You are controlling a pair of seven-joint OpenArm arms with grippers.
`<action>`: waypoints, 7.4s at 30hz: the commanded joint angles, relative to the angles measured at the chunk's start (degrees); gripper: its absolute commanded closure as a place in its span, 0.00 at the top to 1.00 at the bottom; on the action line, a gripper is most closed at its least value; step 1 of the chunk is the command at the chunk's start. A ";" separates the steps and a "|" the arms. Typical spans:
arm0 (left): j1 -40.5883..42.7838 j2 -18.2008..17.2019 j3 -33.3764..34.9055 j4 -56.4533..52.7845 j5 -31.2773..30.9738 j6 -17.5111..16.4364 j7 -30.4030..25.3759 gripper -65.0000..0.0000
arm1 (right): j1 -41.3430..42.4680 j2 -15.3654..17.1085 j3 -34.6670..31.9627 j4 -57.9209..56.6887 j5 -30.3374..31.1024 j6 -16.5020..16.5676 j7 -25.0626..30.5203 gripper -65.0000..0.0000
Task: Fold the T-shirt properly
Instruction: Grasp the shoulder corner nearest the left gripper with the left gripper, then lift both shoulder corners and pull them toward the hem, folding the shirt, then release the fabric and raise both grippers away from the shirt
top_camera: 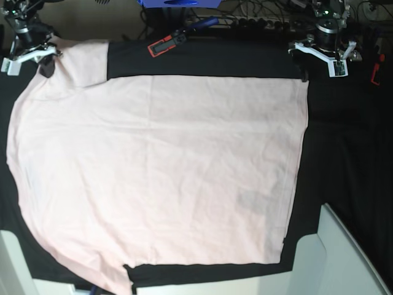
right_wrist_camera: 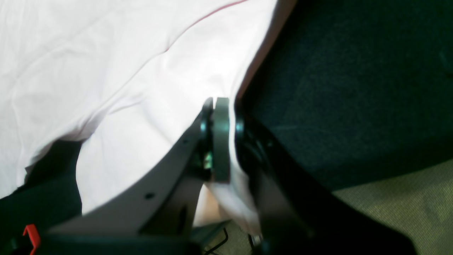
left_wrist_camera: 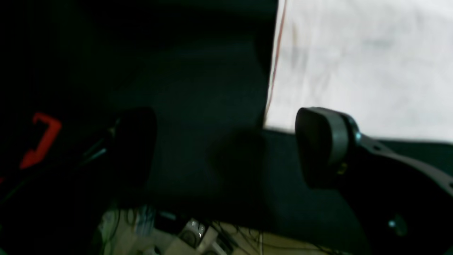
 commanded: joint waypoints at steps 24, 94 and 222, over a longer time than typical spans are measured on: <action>-5.12 -1.24 7.01 -5.80 -16.07 -4.19 -1.37 0.92 | -0.55 0.09 -0.49 0.02 -1.93 0.40 -2.87 0.00; -8.46 -1.06 2.44 -11.25 -26.18 -16.49 -1.28 0.00 | -1.17 0.26 -0.40 0.28 -2.02 0.49 -2.52 0.00; -17.25 -1.50 -7.41 -5.72 -6.84 -8.49 14.46 0.56 | 21.16 7.12 6.10 4.33 -12.31 -8.48 -17.64 0.36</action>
